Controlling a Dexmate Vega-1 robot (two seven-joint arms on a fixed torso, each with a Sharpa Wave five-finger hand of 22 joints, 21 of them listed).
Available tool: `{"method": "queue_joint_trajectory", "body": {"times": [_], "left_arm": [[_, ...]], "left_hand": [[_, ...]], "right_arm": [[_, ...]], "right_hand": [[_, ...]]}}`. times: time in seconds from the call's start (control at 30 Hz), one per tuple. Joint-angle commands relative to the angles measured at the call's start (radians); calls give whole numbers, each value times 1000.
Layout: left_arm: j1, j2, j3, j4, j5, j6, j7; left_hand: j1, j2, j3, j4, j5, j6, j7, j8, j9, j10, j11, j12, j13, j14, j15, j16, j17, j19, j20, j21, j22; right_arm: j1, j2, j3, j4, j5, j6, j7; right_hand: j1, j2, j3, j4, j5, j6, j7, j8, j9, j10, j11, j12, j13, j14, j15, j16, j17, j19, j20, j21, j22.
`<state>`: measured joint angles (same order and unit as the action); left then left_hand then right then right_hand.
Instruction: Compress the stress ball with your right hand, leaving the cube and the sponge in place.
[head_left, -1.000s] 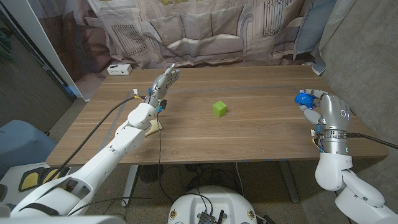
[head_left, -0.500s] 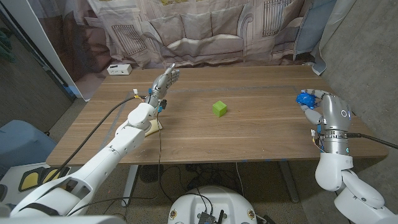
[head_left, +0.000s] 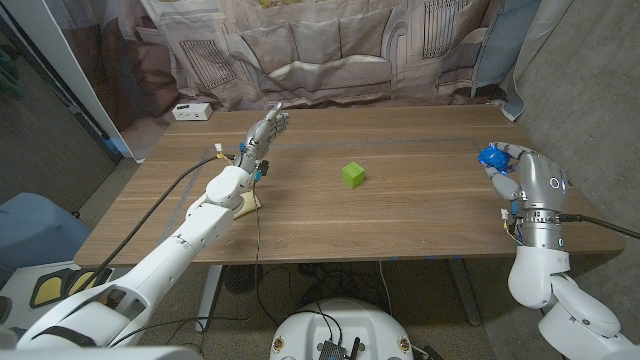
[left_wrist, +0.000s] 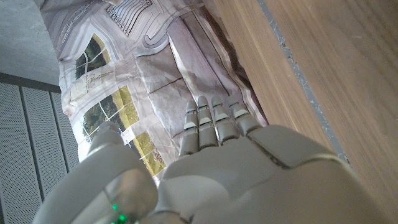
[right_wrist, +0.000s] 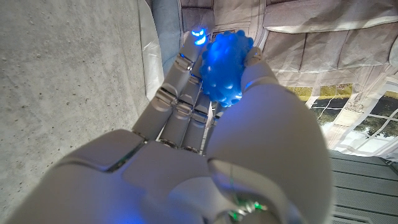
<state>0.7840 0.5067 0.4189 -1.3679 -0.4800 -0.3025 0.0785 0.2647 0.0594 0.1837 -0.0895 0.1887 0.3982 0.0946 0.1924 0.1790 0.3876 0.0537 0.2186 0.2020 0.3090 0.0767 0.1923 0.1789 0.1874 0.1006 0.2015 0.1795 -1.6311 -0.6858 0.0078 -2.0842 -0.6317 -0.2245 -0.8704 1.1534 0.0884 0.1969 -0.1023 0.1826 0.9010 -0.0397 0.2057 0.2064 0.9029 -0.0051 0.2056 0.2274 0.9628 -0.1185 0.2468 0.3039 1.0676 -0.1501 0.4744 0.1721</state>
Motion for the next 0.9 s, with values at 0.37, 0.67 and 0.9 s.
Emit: {"method": "queue_joint_trajectory", "body": {"times": [0.37, 0.67, 0.9], "left_arm": [[3, -8, 3, 3, 0, -3, 4], [6, -10, 2, 2, -2, -5, 6], [10, -8, 1, -5, -1, -5, 9]], "left_hand": [[-3, 6, 5, -7, -4, 9, 1, 0, 5, 8, -5, -2, 4, 6, -5, -2, 2, 1, 2, -3, 1], [-3, 7, 5, -8, -4, 10, 0, 0, 5, 8, -5, -2, 4, 6, -5, -2, 2, 1, 2, -3, 1], [-3, 7, 5, -8, -4, 11, 1, 0, 5, 8, -2, -2, 4, 6, -6, -2, 2, 1, 2, -3, 1]], "right_arm": [[-31, -6, 28, -19, -2, -11, 35], [-45, -6, 35, -33, -26, -37, 46], [-63, -8, 50, -52, -26, -50, 74]], "right_hand": [[-54, -22, -8, 0, -1, -81, 2, -19, -2, -82, -2, -19, -5, -85, -46, -25, 21, -75, 11, -43, 2], [-71, -36, -16, -6, -3, -127, -2, -23, -3, -130, -4, -24, -6, -132, -45, -33, 24, -107, 12, -64, 1], [-95, -44, -22, -4, -3, -169, 1, -24, -3, -173, -2, -26, -6, -174, -34, -43, 22, -139, 13, -85, 1]]}}
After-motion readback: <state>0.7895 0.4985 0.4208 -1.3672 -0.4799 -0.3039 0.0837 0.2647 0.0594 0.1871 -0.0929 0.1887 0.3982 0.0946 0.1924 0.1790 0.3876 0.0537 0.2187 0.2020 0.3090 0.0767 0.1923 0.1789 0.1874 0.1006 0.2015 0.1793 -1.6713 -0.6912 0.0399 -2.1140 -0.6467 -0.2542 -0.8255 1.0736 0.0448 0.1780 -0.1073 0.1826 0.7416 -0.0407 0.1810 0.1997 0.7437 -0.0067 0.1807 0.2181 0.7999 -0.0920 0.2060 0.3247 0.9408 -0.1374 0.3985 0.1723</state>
